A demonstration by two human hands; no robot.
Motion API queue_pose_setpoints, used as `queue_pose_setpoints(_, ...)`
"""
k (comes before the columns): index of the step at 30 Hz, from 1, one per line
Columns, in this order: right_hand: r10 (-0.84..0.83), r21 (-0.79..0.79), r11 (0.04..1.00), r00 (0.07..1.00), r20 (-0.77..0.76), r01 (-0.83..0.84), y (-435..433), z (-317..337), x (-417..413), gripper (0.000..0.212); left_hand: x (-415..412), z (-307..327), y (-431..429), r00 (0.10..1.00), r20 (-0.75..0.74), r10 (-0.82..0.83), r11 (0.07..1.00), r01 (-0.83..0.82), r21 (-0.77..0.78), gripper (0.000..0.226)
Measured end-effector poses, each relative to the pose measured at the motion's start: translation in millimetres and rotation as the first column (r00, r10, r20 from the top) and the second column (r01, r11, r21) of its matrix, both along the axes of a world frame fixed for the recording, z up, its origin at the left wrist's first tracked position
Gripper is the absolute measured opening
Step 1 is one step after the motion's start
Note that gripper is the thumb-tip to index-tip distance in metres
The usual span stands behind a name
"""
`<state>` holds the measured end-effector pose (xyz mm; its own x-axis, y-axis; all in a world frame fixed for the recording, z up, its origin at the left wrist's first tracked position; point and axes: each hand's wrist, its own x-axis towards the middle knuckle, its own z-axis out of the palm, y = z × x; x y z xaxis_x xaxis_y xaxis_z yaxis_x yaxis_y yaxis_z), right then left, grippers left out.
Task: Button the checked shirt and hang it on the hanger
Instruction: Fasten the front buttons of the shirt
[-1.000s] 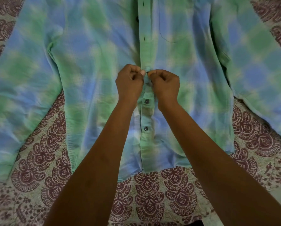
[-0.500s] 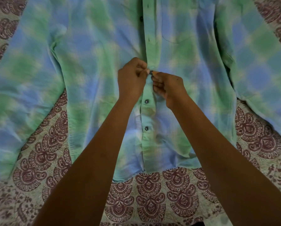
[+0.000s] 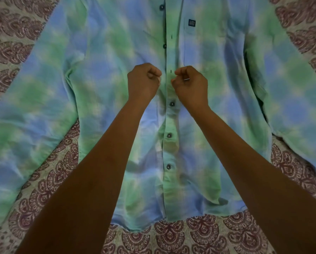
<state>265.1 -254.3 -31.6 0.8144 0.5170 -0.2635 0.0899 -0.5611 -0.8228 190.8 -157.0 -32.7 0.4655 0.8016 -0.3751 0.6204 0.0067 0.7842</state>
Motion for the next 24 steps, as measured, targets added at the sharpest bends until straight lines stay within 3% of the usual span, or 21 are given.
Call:
queue_pose_setpoints(3, 0.270, -0.252, 0.936, 0.961, 0.061, -0.247, 12, -9, 6, 0.045, 9, -5, 5, 1.000, 0.015, -0.022, 0.999, 0.022, -0.033, 0.025)
queue_pose_setpoints(5, 0.380, -0.386, 0.869, 0.917, 0.123, -0.309, 15, -11, 7, 0.046, 14, -7, 5, 0.999, 0.017, -0.049, 0.997, 0.050, -0.052, 0.027)
queue_pose_setpoints(7, 0.392, -0.409, 0.865, 0.900, 0.191, -0.290, 15, -11, 7, 0.037, 15, -9, 5, 0.998, 0.008, -0.066, 0.996, 0.066, -0.052, 0.029)
queue_pose_setpoints(10, 0.200, -0.246, 0.957, 0.962, 0.184, -0.152, 9, -19, 14, 0.022, 16, -12, 6, 0.996, -0.020, -0.083, 0.996, 0.082, -0.043, 0.024)
queue_pose_setpoints(13, -0.005, -0.036, 0.999, 1.000, -0.019, 0.005, 1, -25, 18, 0.013, 19, -14, 2, 0.979, -0.094, -0.178, 0.981, 0.184, 0.054, 0.021)
queue_pose_setpoints(17, -0.085, 0.049, 0.994, 0.967, -0.242, 0.099, -1, -33, 20, 0.017, 25, -16, -5, 0.936, -0.247, -0.251, 0.931, 0.303, 0.203, 0.020)
queue_pose_setpoints(24, -0.075, 0.147, 0.981, 0.940, -0.332, 0.130, -4, -36, 21, 0.012, 30, -11, -12, 0.953, -0.274, -0.128, 0.957, 0.191, 0.220, 0.010)
